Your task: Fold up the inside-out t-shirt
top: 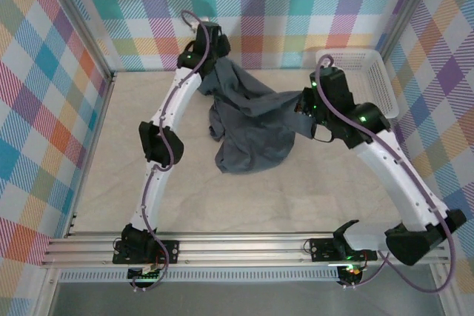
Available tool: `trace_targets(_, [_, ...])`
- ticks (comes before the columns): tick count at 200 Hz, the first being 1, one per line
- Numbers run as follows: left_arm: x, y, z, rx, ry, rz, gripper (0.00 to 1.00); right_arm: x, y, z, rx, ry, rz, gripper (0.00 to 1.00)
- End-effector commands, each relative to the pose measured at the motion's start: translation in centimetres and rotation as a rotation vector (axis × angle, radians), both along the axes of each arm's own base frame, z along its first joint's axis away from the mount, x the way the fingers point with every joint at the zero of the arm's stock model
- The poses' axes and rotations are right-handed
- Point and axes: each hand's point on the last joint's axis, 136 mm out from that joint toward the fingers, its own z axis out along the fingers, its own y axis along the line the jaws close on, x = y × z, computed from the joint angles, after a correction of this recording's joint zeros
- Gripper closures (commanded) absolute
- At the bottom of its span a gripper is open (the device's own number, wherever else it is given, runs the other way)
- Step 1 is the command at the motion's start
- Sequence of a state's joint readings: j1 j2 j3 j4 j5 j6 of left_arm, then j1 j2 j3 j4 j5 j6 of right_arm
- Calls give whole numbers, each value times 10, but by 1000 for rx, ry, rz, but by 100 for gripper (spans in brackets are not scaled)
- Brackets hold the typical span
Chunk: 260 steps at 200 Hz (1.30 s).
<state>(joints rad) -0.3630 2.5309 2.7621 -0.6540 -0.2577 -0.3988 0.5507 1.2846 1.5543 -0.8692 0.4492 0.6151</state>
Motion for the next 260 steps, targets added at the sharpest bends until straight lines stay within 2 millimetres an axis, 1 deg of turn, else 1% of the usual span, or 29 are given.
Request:
trace_targets(1, [-55,21,107,-21,-75,-22,34,-4,-9,11,19,8,-51,100])
trace_targets(3, [-58,22,102,-17,-54,-25,34,-3,-8,11,19,10,-48,100])
trace_targets(7, [-68,25,103,-19,-24,-26,34,-1,-6,10,18,13,-44,100])
trace_targets(12, [-81,28,97,-27,26,-20,35,0,-4,9,18,15,-39,100])
trace_targets(24, [-114,28,76,-80,148,-35,36,4,-2,5,19,18,-36,100])
trace_targets(29, [-131,26,63,-112,193,-51,36,5,-1,4,22,19,-35,100])
trace_targets(31, [-136,25,67,-135,184,-59,37,6,0,3,23,20,-32,100])
trace_targets(34, [-147,24,50,-150,223,-62,37,6,1,1,25,23,-28,100])
trace_targets(44, [-182,27,22,-236,276,-51,38,8,5,-3,33,28,-13,100])
trace_targets(45, [-185,27,25,-248,269,-50,38,8,6,-3,34,30,-11,100])
trace_targets(46, [-187,28,16,-251,286,-44,38,8,6,-4,35,31,-9,100])
trace_targets(50, [-204,32,2,-275,320,-32,39,9,7,-5,38,33,-6,100])
trace_targets(55, [-221,35,-14,-305,353,-15,40,9,10,-7,44,36,2,100])
trace_targets(58, [-229,37,-19,-316,367,-10,41,9,10,-8,46,38,4,100])
trace_targets(60, [-236,39,-30,-320,395,4,42,10,11,-9,48,39,7,100])
trace_targets(72, [-273,44,-66,-325,495,17,47,10,14,-12,56,46,21,100])
trace_targets(90, [-315,38,-111,-319,625,-11,50,12,18,-15,53,53,41,100])
trace_targets(104, [-335,28,-139,-325,689,-54,52,13,20,-19,52,63,50,100])
trace_targets(120, [-342,9,-158,-358,717,-122,52,13,25,-22,61,75,65,100])
trace_targets(134, [-339,-5,-167,-356,720,-154,50,13,27,-25,71,83,73,100])
trace_targets(173, [-324,-21,-200,-337,771,-185,47,10,27,-33,72,99,77,100])
trace_targets(187, [-324,-25,-215,-339,813,-190,48,7,25,-35,62,108,75,100])
trace_targets(203, [-328,-25,-231,-336,859,-175,53,6,22,-35,56,106,66,100])
trace_targets(215, [-332,-12,-241,-292,886,-118,65,4,19,-33,55,99,61,100])
trace_targets(227, [-334,-1,-243,-265,895,-77,83,3,17,-29,58,84,55,100])
trace_targets(238, [-334,5,-238,-268,890,-62,99,2,14,-25,59,74,45,100])
trace_targets(247, [-333,11,-228,-264,869,-51,100,1,12,-18,67,59,38,100])
trace_targets(254, [-330,15,-213,-253,833,-53,100,0,11,-11,76,44,33,100])
trace_targets(260, [-326,18,-195,-241,791,-59,100,-1,9,-2,84,23,29,100])
